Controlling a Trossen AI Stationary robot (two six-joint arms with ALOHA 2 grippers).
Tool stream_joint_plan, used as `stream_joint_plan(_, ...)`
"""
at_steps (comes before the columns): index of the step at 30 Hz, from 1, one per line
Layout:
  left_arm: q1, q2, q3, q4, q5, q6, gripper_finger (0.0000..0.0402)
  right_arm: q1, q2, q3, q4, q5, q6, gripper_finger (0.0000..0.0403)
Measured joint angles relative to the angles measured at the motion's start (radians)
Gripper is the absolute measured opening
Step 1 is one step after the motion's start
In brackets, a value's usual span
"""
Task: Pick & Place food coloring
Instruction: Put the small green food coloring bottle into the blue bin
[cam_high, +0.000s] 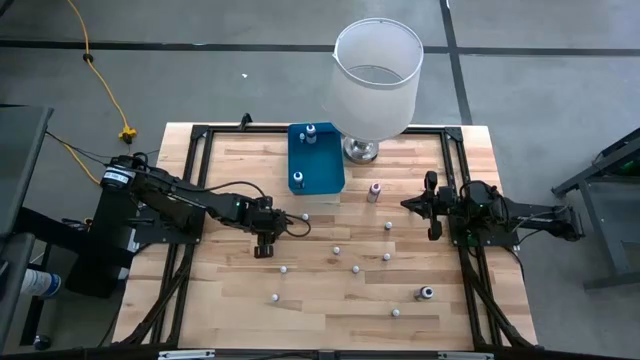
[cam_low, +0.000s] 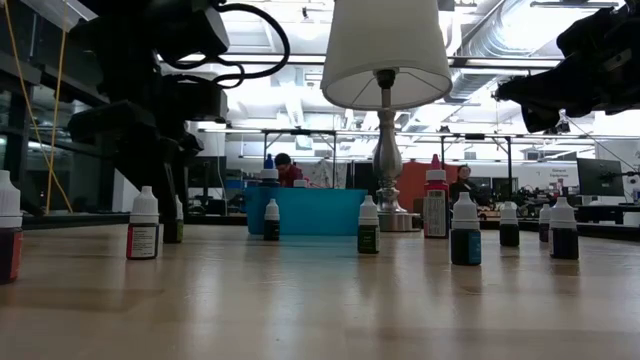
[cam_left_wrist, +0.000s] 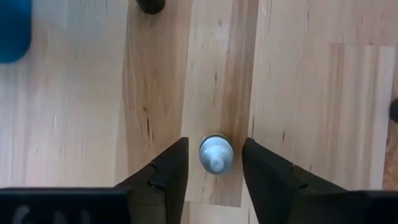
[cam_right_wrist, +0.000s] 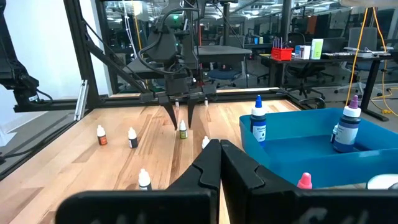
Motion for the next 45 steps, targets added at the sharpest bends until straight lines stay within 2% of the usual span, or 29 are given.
stream_joint_plan(16,0.000,-0.001,0.002,0.004,0.001,-0.015,0.0047,0.000,0.000,0.000,0.000,0.000,0.000,0.0000)
stream_joint_plan(22,0.000,-0.001,0.026,-0.008,0.025,-0.056,0.0035,0.000,0.000,0.000,0.000,0.000,0.000,0.0000)
stream_joint_plan(29,0.028,-0.001,0.149,-0.061,0.012,-0.069,0.0033,0.000,0.000,0.000,0.000,0.000,0.000,0.0000)
stream_joint_plan(41,0.129,-0.001,0.440,-0.282,-0.168,-0.288,0.0031,0.000,0.000,0.000,0.000,0.000,0.000,0.0000)
stream_joint_plan(45,0.165,0.044,0.503,-0.306,-0.177,-0.279,0.0031,0.000,0.000,0.000,0.000,0.000,0.000,0.0000)
